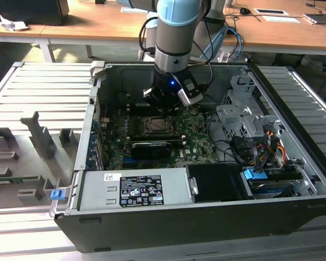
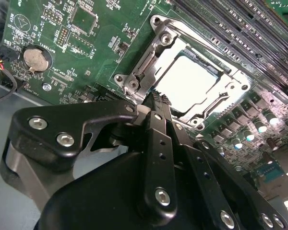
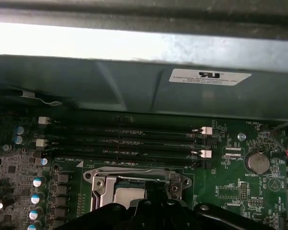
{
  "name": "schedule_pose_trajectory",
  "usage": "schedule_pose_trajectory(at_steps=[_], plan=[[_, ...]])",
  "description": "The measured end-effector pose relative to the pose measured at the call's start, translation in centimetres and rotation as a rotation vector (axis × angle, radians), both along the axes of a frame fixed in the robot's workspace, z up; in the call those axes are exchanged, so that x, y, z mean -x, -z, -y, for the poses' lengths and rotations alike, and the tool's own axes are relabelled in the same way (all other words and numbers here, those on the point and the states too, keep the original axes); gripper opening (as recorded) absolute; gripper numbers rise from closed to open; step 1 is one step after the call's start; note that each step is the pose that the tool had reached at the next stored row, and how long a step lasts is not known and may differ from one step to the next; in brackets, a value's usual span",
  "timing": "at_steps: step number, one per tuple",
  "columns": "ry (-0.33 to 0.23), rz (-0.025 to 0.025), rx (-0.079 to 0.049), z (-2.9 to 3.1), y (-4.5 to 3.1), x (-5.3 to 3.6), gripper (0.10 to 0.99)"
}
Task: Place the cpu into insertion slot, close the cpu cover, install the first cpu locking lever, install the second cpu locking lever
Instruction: 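Install the second cpu locking lever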
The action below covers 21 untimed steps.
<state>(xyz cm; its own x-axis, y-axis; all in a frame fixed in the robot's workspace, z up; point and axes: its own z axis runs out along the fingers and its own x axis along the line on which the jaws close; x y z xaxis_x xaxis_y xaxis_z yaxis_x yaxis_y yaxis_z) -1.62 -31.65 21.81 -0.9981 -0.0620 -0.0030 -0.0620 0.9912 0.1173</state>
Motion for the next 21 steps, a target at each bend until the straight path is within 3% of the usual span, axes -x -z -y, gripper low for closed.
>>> schedule_pose_trajectory(at_steps=[21], plan=[[0.0,-0.0001,0.0,0.88,-0.04,0.0,0.106]])
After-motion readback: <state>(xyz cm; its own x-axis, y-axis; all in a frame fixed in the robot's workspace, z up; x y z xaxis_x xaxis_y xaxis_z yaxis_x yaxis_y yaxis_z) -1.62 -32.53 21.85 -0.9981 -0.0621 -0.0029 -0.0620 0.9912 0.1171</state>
